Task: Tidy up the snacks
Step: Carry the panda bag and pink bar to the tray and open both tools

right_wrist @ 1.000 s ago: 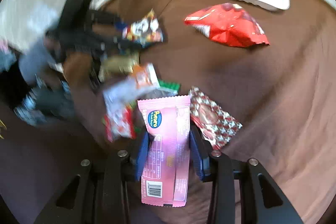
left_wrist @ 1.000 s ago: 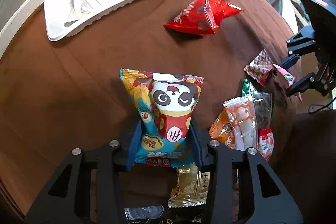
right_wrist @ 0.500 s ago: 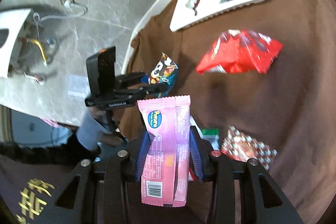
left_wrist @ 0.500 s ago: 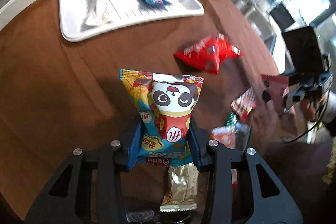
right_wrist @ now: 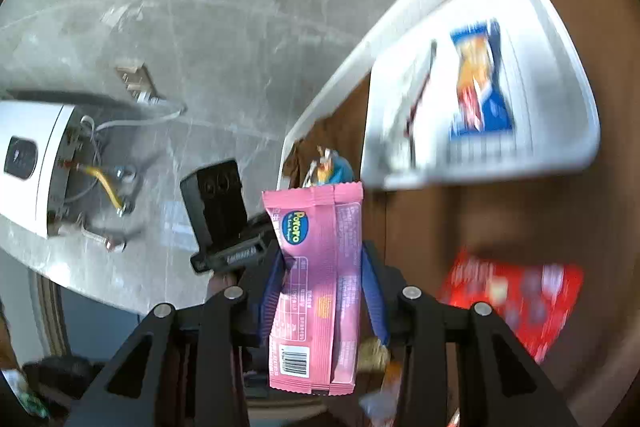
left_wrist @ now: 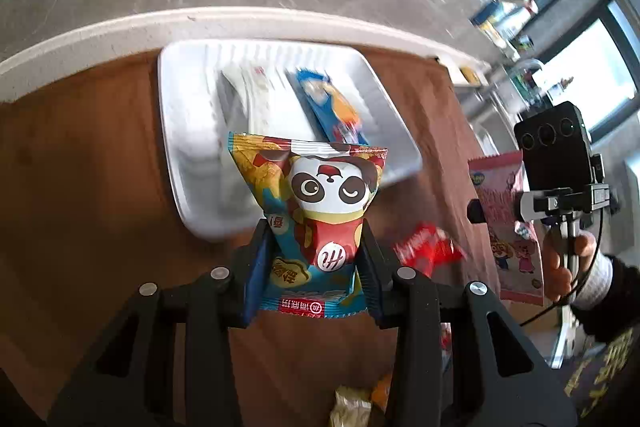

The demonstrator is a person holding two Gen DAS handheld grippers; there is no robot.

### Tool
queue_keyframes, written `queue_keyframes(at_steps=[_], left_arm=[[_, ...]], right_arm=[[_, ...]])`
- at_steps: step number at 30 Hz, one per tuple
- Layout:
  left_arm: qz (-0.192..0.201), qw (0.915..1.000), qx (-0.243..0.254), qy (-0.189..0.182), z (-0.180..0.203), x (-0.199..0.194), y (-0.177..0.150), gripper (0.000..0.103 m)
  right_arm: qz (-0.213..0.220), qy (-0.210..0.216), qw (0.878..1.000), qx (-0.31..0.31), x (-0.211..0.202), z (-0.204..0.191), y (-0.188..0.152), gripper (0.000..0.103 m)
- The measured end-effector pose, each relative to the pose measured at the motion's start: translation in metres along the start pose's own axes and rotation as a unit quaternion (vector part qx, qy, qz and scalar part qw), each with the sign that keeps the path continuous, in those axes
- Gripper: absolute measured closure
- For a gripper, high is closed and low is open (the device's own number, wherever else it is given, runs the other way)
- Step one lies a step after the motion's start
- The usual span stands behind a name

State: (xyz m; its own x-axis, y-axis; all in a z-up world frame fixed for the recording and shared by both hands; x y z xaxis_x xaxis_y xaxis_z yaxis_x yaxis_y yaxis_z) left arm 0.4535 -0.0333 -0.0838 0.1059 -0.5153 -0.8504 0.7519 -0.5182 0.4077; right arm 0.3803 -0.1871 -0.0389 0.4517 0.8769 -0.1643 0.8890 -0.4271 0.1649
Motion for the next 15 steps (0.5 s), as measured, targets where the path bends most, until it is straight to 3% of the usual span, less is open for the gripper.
queue_keyframes(at_steps=[9,15], left_arm=[[0.009,0.9985,-0.045,0.031,-0.037,0.037,0.056,0.065],[0.018,0.9957,-0.045,0.079,-0.05,0.058,0.077,0.064]], right_arm=[[0.046,-0.023,0.998,0.034,0.025,0.029,0.076,0.062],[0.063,-0.079,0.994,0.046,0.039,0.057,0.109,0.056]])
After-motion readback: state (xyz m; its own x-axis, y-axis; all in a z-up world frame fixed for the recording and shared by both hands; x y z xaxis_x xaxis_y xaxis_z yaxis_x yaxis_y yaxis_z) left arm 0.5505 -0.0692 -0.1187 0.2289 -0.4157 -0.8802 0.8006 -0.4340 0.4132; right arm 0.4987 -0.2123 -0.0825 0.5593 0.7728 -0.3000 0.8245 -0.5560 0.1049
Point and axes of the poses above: each gripper's, at about its wrist camera, not at the fingertips, and x roughly the way its jaws point, z to its right, y to its top, the point moved 7 cm from there along x, roughly the way its jaws point, and after that the axes turned 8 degrees about y, right-handed, at the moved point
